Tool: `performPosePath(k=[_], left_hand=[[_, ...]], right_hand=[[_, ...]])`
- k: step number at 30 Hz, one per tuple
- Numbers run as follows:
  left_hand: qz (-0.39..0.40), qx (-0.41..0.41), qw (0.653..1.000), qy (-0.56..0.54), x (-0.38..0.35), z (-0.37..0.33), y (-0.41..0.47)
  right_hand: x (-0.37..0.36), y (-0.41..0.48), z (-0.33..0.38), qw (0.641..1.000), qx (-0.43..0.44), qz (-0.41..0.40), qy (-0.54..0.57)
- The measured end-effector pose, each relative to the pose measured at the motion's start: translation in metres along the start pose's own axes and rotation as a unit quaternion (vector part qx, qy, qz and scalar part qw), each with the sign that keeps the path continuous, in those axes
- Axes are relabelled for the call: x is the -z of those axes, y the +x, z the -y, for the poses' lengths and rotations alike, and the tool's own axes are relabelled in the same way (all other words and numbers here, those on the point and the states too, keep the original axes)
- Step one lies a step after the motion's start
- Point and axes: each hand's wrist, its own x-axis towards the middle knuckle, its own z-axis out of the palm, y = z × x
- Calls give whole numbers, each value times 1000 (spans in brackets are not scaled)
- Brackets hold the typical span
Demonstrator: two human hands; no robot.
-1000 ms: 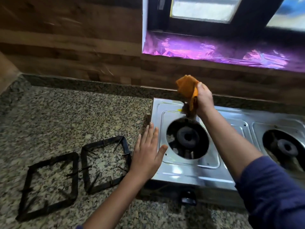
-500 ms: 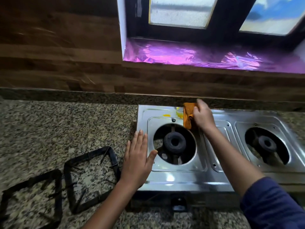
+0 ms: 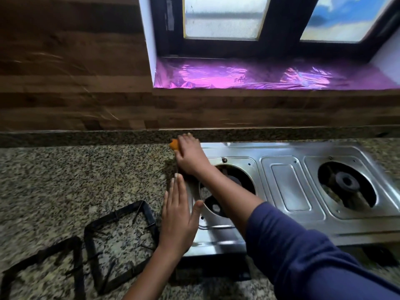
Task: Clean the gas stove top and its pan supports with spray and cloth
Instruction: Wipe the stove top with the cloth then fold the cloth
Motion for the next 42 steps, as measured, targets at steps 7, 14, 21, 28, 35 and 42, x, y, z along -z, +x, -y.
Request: performPosePath(k=[7,14,21,28,35,42], left_hand=[[-142,16,981,-134,13,-5,-10],[-205,65,937,-275,41,24,-11],[-106,107,948,-281,77,15,-4],[10,135,941,-310,58,-10,-29],[24,133,942,-307,40,-12,-39],[11,153,944,-291,40,-12,-32]], right_hand=[[-10,-19,29,991,124,39,32],[-4,-115,49,971,210,87,71],[11,-208,51,932,297,190,85],[34,-281,15,934,258,206,139],[80,-313,-48,975,148,5,165],[12,-268,-6,955,288,52,49]])
